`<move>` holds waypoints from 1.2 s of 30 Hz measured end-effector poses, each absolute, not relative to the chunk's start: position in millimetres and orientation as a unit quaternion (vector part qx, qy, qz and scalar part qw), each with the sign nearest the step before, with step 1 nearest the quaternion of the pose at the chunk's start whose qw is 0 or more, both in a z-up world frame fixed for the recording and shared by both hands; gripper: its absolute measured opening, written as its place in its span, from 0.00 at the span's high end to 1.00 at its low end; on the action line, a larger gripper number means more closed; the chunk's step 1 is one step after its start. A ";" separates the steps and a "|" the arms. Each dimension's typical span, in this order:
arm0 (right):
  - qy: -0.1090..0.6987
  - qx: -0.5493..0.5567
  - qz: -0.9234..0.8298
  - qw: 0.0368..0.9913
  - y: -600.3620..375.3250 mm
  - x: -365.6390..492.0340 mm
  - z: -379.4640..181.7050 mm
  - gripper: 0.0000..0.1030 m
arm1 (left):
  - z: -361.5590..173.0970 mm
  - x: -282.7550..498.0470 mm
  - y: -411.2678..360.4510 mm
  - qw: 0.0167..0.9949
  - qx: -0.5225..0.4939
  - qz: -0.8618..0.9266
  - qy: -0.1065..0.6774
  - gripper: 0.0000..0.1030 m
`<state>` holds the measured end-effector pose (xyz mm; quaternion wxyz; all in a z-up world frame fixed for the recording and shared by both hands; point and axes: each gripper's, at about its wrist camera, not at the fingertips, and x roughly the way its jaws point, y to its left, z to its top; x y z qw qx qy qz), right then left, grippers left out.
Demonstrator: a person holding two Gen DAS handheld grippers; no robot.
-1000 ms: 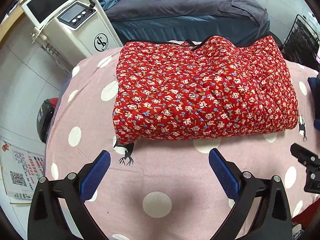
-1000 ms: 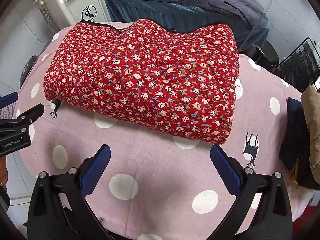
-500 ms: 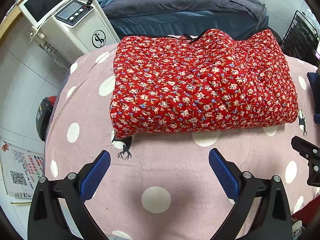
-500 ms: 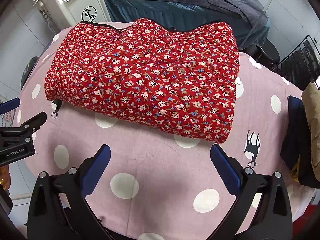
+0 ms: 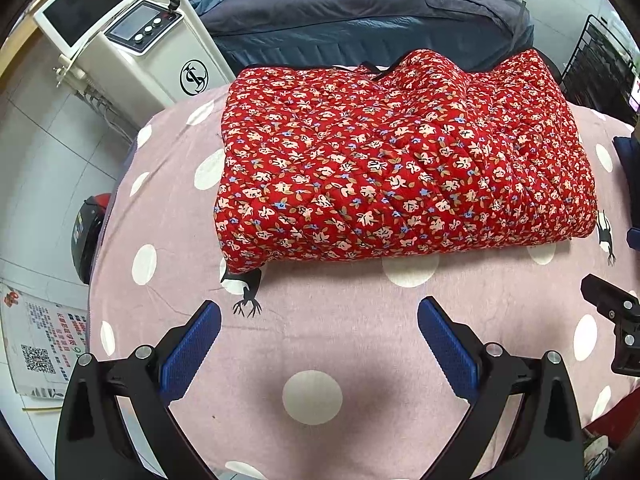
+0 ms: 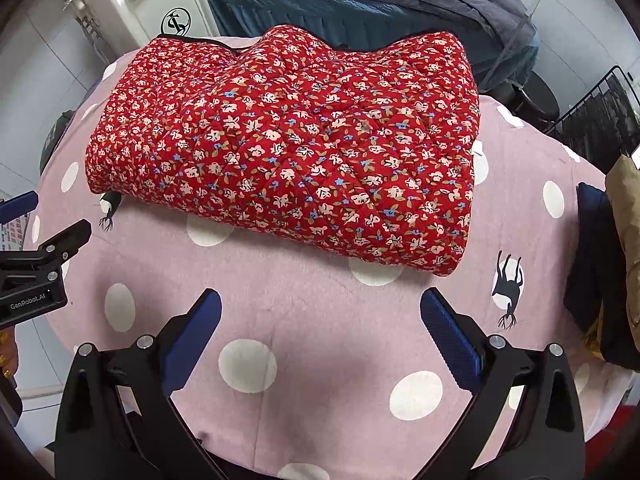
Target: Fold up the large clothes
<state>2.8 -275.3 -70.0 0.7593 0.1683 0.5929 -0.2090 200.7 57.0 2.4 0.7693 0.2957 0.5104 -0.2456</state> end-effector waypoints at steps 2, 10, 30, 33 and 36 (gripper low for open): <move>0.593 0.169 -0.210 0.759 -275.1 2.9 -70.0 0.04 | 1.0 200.4 56.9 0.767 0.297 -0.246 0.512 0.06; 0.595 0.171 -0.209 0.757 -274.6 2.2 -72.2 0.04 | -0.9 198.4 57.4 0.765 0.298 -0.247 0.515 0.06; 0.590 0.172 -0.214 0.759 -274.1 2.7 -70.1 0.04 | 1.1 200.1 51.4 0.767 0.284 -0.249 0.518 0.06; 0.592 0.173 -0.213 0.758 -273.5 2.9 -71.8 0.04 | 4.7 197.9 50.0 0.772 0.285 -0.252 0.509 0.06; 0.594 0.170 -0.211 0.758 -272.4 3.6 -72.7 0.04 | 5.0 197.5 48.3 0.770 0.285 -0.255 0.510 0.06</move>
